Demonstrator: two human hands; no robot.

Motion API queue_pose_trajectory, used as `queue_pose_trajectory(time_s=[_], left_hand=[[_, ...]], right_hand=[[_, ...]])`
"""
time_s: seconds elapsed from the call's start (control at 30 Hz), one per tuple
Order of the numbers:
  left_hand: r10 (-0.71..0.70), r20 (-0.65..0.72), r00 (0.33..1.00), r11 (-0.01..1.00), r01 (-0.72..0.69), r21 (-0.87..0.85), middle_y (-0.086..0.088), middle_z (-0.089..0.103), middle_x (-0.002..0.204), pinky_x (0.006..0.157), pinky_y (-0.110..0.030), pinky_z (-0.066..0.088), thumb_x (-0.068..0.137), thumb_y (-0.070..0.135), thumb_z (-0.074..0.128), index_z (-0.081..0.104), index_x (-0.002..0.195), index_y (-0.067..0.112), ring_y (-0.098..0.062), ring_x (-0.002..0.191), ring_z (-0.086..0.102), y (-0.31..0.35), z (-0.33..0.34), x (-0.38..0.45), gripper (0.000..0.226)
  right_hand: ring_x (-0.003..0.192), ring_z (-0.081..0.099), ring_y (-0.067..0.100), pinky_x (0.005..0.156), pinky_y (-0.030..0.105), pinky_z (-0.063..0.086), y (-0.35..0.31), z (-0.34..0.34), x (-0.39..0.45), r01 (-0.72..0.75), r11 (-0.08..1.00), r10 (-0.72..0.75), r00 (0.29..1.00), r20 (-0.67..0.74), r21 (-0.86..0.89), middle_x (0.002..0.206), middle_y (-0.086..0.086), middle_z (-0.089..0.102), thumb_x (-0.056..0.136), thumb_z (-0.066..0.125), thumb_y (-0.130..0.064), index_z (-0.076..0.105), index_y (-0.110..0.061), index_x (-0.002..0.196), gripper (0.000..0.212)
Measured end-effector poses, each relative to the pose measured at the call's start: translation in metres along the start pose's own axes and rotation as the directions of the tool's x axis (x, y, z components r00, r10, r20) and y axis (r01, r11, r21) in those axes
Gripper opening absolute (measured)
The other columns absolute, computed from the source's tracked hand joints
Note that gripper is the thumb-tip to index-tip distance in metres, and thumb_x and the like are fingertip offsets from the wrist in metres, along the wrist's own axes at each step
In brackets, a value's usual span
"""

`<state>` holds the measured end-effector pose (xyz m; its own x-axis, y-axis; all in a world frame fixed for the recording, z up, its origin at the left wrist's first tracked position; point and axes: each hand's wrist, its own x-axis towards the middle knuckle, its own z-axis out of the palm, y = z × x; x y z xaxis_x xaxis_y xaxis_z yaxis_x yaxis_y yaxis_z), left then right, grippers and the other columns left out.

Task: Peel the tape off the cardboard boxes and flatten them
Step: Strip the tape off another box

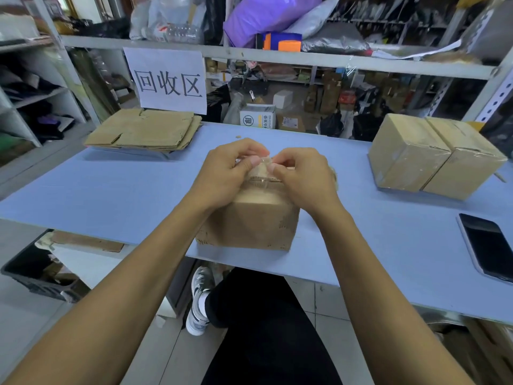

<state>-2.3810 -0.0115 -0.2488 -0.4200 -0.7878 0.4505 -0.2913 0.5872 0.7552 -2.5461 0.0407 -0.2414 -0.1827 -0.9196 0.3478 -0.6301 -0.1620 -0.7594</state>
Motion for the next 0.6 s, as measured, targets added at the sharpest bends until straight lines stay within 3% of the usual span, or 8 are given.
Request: queue_pose_trajectory(time_s=[0.17,0.3,0.4,0.5,0.6], left_hand=[[-0.076,0.044,0.996,0.996,0.078,-0.040,0.014,0.072,0.094,0.077,-0.013,0.044,0.098,0.029,0.058,0.073,0.102,0.028,0.002,0.085,0.063,0.003,-0.005,0.001,0.016],[-0.121,0.100,0.988,0.982,0.134,-0.133,-0.002,0.062,0.114,0.083,-0.033,0.057,0.075,0.048,0.074,0.074,0.096,0.036,-0.014,0.096,0.070,0.002,-0.008,0.003,0.024],[-0.122,0.100,0.987,0.982,0.135,-0.129,-0.005,0.062,0.113,0.087,-0.041,0.059,0.075,0.031,0.074,0.073,0.095,0.036,-0.015,0.094,0.071,-0.003,-0.011,0.005,0.021],[-0.147,0.074,0.986,0.962,0.160,-0.222,-0.004,0.071,0.097,0.078,-0.030,0.057,0.087,0.006,0.071,0.074,0.100,0.019,-0.011,0.084,0.068,-0.006,-0.013,0.004,0.019],[-0.134,0.017,0.991,0.973,0.135,-0.185,0.000,0.074,0.095,0.078,-0.019,0.053,0.090,0.003,0.068,0.076,0.099,0.014,-0.005,0.085,0.067,-0.003,-0.010,0.003,0.016]], right_hand=[[0.069,0.060,0.005,0.060,0.019,0.042,0.001,0.010,0.004,-0.081,0.996,0.080,0.996,-0.035,-0.027,0.066,-0.012,0.065,0.087,0.067,-0.017,0.066,-0.022,0.067,0.021],[0.076,0.066,0.009,0.068,0.030,0.049,0.008,0.013,0.001,-0.101,0.993,0.106,0.991,-0.081,0.063,0.073,-0.010,0.069,0.088,0.071,-0.031,0.062,-0.023,0.072,0.020],[0.080,0.069,0.005,0.077,0.035,0.054,0.013,0.017,-0.001,-0.034,0.998,0.036,0.998,-0.044,0.055,0.082,-0.013,0.072,0.092,0.067,-0.031,0.069,-0.025,0.083,0.011],[0.080,0.065,0.000,0.080,0.034,0.053,0.014,0.018,-0.003,0.013,0.999,-0.011,0.999,-0.048,0.035,0.084,-0.016,0.072,0.094,0.065,-0.024,0.072,-0.025,0.090,0.008],[0.081,0.065,-0.001,0.080,0.033,0.052,0.011,0.018,-0.009,0.002,0.999,0.000,0.999,-0.041,0.047,0.082,-0.016,0.070,0.088,0.068,-0.023,0.065,-0.027,0.087,0.005]])
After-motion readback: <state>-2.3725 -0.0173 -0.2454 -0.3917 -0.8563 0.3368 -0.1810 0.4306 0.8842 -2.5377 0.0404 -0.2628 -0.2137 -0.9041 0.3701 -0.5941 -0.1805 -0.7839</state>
